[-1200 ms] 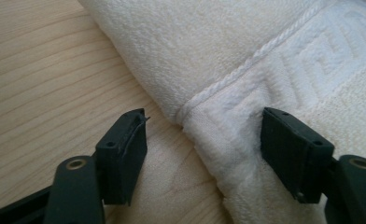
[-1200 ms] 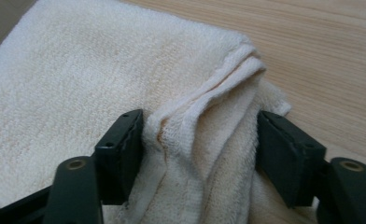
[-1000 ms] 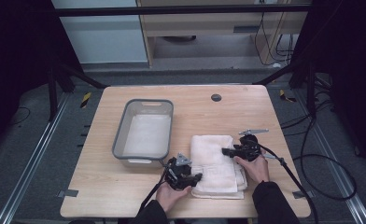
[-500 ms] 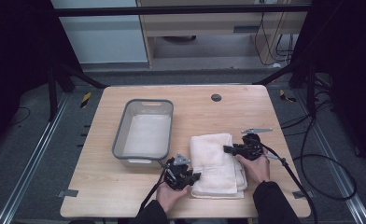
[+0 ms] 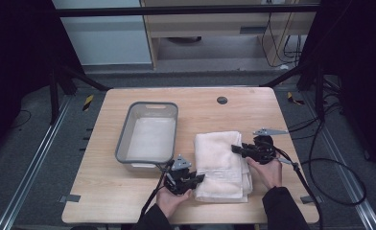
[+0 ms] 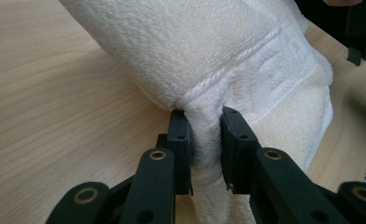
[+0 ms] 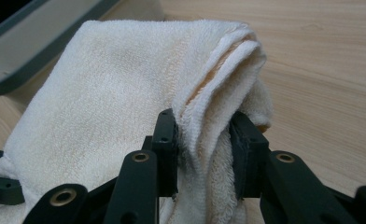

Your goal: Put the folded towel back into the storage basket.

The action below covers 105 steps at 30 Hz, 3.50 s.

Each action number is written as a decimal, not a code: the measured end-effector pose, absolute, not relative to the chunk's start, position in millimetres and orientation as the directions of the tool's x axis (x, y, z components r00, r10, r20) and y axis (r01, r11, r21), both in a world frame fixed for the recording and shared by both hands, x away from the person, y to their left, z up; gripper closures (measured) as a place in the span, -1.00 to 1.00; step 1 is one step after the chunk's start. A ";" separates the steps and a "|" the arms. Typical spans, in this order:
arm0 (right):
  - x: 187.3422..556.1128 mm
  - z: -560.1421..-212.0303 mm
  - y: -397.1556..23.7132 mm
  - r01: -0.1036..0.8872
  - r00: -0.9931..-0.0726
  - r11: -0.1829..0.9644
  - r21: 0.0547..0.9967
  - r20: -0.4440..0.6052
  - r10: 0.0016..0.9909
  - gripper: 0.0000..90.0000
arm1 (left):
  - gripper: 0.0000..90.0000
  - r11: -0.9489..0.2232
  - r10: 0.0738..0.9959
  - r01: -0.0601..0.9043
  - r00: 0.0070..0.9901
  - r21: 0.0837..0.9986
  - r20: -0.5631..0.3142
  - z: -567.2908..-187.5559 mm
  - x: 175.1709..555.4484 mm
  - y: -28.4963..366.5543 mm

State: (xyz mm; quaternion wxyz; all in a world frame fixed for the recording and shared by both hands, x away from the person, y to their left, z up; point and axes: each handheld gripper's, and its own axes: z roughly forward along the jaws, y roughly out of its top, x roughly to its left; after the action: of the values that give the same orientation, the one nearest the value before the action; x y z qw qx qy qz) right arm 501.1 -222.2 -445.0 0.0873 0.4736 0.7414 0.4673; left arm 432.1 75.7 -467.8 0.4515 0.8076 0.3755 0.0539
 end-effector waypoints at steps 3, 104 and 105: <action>499.5 -440.2 -222.5 0.615 -0.537 0.109 0.781 0.314 0.783 0.49 | 0.67 -0.296 0.651 0.548 0.715 0.782 -0.255 -461.4 430.9 77.7; 526.1 -298.0 -107.5 0.344 -0.637 0.120 0.931 0.138 0.758 0.50 | 0.68 -0.102 0.746 0.321 0.650 0.941 -0.141 -345.7 439.0 188.0; 527.0 -297.1 -105.7 0.341 -0.639 0.123 0.932 0.134 0.758 0.50 | 0.68 -0.099 0.748 0.323 0.648 0.941 -0.144 -345.4 439.0 189.4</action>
State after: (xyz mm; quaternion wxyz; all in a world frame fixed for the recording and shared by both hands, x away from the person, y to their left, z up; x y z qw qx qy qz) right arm 527.0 -105.7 -297.1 0.1918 0.3793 0.7243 0.5428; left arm 439.0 189.4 -345.4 0.5576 0.7162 0.3740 0.1904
